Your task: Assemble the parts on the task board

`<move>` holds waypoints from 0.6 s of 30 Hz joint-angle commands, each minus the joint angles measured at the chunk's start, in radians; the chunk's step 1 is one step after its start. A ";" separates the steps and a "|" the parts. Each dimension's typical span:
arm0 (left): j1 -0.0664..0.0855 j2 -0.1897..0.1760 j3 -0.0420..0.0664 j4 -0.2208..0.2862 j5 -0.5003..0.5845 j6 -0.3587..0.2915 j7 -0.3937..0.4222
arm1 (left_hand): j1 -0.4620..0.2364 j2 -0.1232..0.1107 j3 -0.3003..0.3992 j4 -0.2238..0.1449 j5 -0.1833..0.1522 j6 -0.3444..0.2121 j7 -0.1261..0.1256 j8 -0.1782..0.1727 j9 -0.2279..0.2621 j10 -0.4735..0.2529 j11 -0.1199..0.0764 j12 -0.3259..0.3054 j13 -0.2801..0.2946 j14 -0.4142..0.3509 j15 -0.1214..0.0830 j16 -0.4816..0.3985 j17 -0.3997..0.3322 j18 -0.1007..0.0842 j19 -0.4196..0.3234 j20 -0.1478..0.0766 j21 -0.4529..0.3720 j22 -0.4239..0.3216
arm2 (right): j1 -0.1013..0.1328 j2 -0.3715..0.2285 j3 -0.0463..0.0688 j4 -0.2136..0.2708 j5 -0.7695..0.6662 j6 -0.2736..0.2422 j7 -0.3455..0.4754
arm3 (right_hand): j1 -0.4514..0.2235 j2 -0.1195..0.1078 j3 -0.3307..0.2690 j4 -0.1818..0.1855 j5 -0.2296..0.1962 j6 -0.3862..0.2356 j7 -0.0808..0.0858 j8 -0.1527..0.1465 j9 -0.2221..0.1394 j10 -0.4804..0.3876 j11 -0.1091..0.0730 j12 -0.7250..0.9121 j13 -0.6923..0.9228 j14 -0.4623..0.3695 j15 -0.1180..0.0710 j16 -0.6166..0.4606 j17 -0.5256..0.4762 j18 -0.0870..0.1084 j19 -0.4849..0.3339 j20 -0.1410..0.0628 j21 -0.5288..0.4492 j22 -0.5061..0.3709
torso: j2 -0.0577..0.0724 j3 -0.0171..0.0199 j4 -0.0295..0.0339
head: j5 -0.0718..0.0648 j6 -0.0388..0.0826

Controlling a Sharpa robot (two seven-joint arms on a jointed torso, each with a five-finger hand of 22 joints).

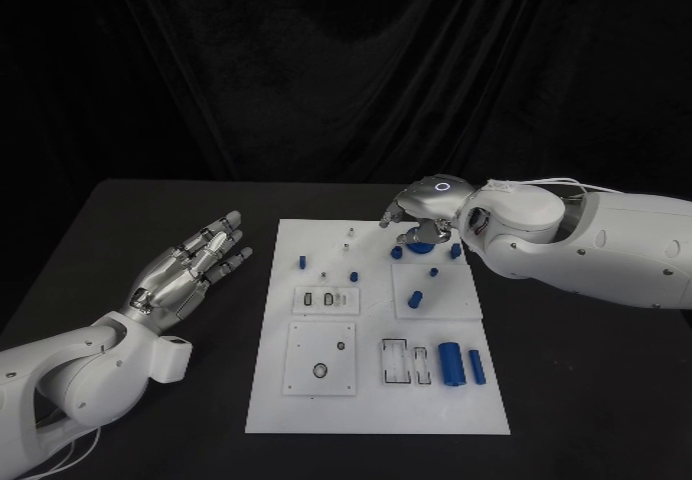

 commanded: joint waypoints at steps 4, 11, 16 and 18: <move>0.001 0.002 0.001 -0.001 -0.004 0.009 0.206 | 0.012 -0.002 -0.006 0.000 0.005 0.006 0.004 0.006 0.002 0.003 0.004 0.005 0.001 0.003 0.000 0.002 0.000 0.019 0.001 -0.008 0.000 0.000 | -0.012 -0.003 0.001 0.001 -0.026 0.027 -0.010 | -0.009 -0.011 0.021 -0.002 0.019 -0.016 0.002 -0.016 0.005 -0.027 0.011 -0.025 -0.002 -0.006 0.008 0.008 0.009 -0.009 -0.002 0.007 0.011 0.014 | 0.015 -0.0020 0.0064 | 0.000 -0.007; 0.001 0.005 0.001 -0.005 -0.004 0.019 0.205 | 0.015 -0.002 -0.006 -0.001 0.006 0.004 0.004 0.006 0.001 0.003 0.007 0.005 0.001 0.003 0.003 0.002 0.000 0.019 0.002 -0.007 0.001 0.000 | -0.017 -0.011 0.001 0.009 -0.026 0.034 -0.007 | -0.023 -0.027 0.057 -0.007 0.093 0.011 0.010 -0.014 0.022 -0.014 0.014 -0.038 0.002 -0.008 0.011 0.013 0.020 -0.009 -0.005 0.011 0.021 0.034 | 0.016 -0.0046 0.0076 | -0.002 -0.017; 0.001 0.008 0.001 -0.009 -0.004 0.025 0.204 | 0.018 -0.001 -0.005 -0.001 0.007 0.002 0.002 0.005 0.001 0.003 0.010 0.005 0.001 0.005 0.007 0.003 0.001 0.019 0.003 -0.004 0.002 0.000 | -0.019 -0.029 0.001 0.030 -0.028 0.005 -0.002 | -0.036 -0.040 0.080 -0.006 0.139 0.026 0.015 -0.012 0.035 -0.005 0.014 -0.042 0.005 -0.007 0.010 0.017 0.026 -0.010 -0.006 0.011 0.026 0.046 | 0.023 -0.0053 0.0099 | 0.000 -0.022; 0.001 0.009 0.001 -0.010 -0.004 0.027 0.203 | 0.018 -0.001 -0.005 -0.001 0.007 0.001 0.001 0.005 0.001 0.002 0.011 0.005 0.001 0.005 0.008 0.003 0.001 0.019 0.003 -0.003 0.002 0.001 | -0.019 -0.037 0.001 0.038 -0.029 -0.013 0.001 | -0.039 -0.043 0.085 -0.005 0.149 0.027 0.015 -0.013 0.037 -0.005 0.014 -0.044 0.005 -0.007 0.011 0.018 0.028 -0.010 -0.006 0.011 0.027 0.047 | 0.026 -0.0062 0.0115 | 0.001 -0.023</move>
